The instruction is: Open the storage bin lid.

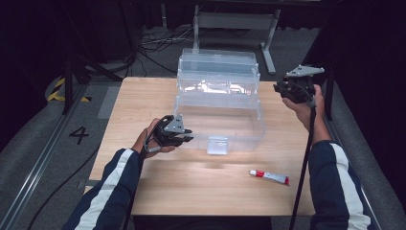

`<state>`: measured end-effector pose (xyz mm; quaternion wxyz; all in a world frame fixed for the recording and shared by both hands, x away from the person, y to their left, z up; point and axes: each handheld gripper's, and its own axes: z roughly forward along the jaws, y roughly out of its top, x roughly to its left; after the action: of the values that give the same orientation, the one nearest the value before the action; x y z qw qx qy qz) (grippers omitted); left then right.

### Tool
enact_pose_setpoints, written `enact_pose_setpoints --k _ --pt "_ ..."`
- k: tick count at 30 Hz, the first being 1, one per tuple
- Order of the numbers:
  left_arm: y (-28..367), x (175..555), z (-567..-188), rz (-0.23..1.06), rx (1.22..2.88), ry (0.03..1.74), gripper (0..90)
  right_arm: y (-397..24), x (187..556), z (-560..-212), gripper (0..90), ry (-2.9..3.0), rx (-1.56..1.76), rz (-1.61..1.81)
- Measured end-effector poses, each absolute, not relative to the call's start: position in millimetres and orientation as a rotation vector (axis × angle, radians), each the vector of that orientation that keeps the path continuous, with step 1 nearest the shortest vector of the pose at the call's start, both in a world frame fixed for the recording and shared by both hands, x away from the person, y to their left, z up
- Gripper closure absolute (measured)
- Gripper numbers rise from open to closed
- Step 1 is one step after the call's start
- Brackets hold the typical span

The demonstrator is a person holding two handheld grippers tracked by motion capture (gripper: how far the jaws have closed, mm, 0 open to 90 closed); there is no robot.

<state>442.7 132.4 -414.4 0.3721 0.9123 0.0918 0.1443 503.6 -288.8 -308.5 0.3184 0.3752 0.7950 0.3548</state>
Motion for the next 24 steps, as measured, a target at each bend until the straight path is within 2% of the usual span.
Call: enact_pose_setpoints --k 24 --pt "128.8 437.2 -410.6 0.417 2.356 0.253 72.1 -314.3 398.9 -378.7 78.1 2.335 0.840 0.953"
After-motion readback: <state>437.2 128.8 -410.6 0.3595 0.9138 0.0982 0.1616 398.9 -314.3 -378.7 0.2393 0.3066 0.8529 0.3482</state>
